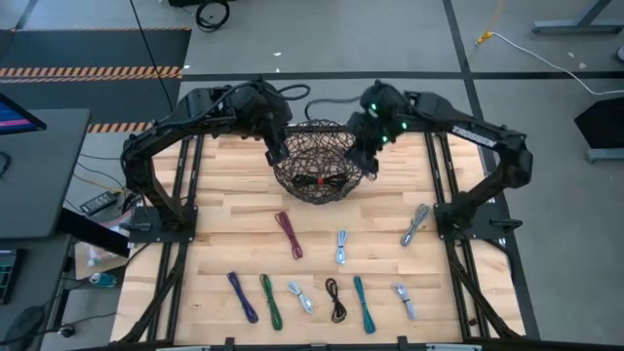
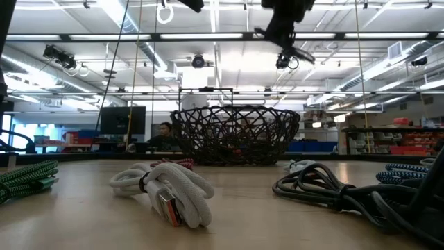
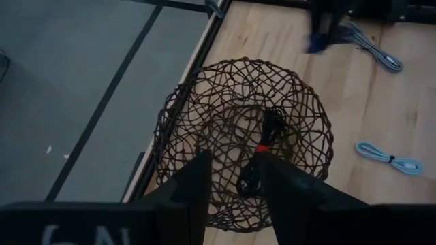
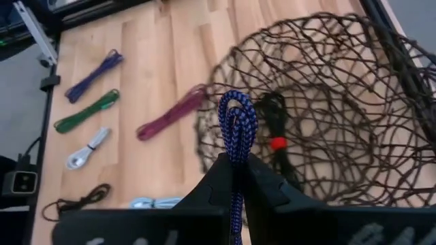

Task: Pick and place USB-C Cables
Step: Put the violet charger cable into the black mesh basket

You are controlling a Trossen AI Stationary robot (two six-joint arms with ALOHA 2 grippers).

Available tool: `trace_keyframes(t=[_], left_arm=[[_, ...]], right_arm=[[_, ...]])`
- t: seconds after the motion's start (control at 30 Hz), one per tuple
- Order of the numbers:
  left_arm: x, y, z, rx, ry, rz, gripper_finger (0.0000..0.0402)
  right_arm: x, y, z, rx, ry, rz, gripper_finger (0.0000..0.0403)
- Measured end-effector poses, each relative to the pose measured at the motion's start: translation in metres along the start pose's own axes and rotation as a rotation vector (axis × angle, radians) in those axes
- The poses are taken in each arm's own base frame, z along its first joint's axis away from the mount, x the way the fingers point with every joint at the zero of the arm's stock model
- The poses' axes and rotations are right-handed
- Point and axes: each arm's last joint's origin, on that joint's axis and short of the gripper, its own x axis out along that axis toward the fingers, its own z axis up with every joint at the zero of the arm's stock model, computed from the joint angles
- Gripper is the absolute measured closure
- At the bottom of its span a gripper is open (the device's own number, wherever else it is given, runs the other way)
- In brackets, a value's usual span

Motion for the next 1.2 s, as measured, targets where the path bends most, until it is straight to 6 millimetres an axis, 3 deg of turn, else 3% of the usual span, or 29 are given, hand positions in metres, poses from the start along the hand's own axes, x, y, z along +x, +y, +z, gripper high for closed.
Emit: trace_keyframes(t=[0.13,0.23,0.43,0.67,0.87,1.07,1.2], left_arm=[[0.000,-0.002,0.000,-0.002,0.000,-0.004,0.0269],[0.000,-0.001,0.000,-0.004,0.001,-0.004,0.0269],[0.000,-0.002,-0.001,-0.022,0.012,-0.003,0.0269],[-0.001,-0.001,-0.001,-0.027,0.013,-0.003,0.0269],[-0.001,-0.002,-0.001,-0.046,0.012,-0.009,0.0269],[-0.001,-0.001,-0.001,-0.060,0.013,-0.005,0.0269],[-0.001,-0.001,-0.002,-0.066,0.015,-0.005,0.0269]], right_arm=[[0.020,-0.031,0.001,-0.004,0.037,-0.004,0.0385],[0.042,-0.043,0.005,-0.021,0.036,0.079,0.0385],[0.089,-0.051,0.009,-0.107,0.041,0.215,0.0385],[0.131,-0.057,0.001,-0.193,0.116,0.257,0.0385],[0.151,-0.062,-0.005,-0.241,0.153,0.281,0.0385],[0.154,-0.060,-0.007,-0.246,0.170,0.276,0.0384],[0.151,-0.059,-0.004,-0.267,0.165,0.228,0.0342]])
